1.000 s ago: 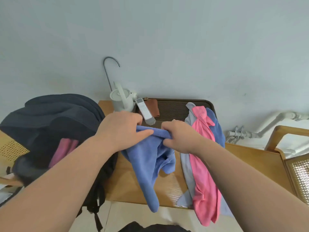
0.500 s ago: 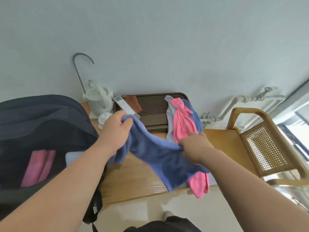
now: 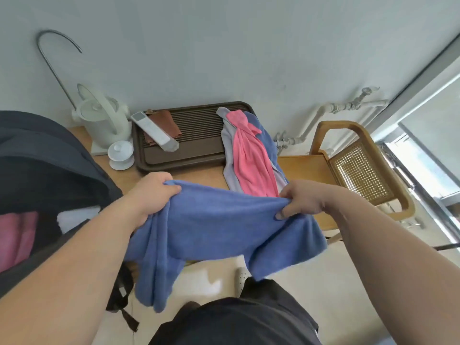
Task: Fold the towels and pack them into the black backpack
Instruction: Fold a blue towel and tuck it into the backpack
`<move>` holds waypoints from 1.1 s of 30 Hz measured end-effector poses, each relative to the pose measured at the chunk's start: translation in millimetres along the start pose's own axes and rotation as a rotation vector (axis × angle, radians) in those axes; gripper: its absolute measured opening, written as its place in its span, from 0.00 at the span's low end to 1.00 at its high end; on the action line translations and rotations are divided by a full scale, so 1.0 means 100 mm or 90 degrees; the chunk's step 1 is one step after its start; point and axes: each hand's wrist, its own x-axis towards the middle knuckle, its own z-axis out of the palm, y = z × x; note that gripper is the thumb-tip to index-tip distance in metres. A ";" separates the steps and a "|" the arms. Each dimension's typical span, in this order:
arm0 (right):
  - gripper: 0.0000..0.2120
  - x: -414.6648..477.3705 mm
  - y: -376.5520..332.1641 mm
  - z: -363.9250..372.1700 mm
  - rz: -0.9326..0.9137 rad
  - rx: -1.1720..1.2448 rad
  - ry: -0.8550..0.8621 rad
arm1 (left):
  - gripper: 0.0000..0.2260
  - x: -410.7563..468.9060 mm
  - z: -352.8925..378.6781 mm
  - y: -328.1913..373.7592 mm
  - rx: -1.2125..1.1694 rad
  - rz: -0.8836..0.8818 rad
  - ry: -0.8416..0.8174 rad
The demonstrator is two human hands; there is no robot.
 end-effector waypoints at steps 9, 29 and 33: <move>0.10 0.80 0.89 -0.03 0.168 0.219 0.241 | 0.11 0.55 0.82 -0.23 0.010 -0.151 0.245; 0.10 2.23 1.17 -0.98 0.012 0.448 0.188 | 0.09 1.54 0.79 0.07 0.154 -0.168 0.409; 0.24 2.39 1.12 -0.92 0.063 0.376 0.268 | 0.19 1.66 0.79 0.07 0.277 -0.204 0.334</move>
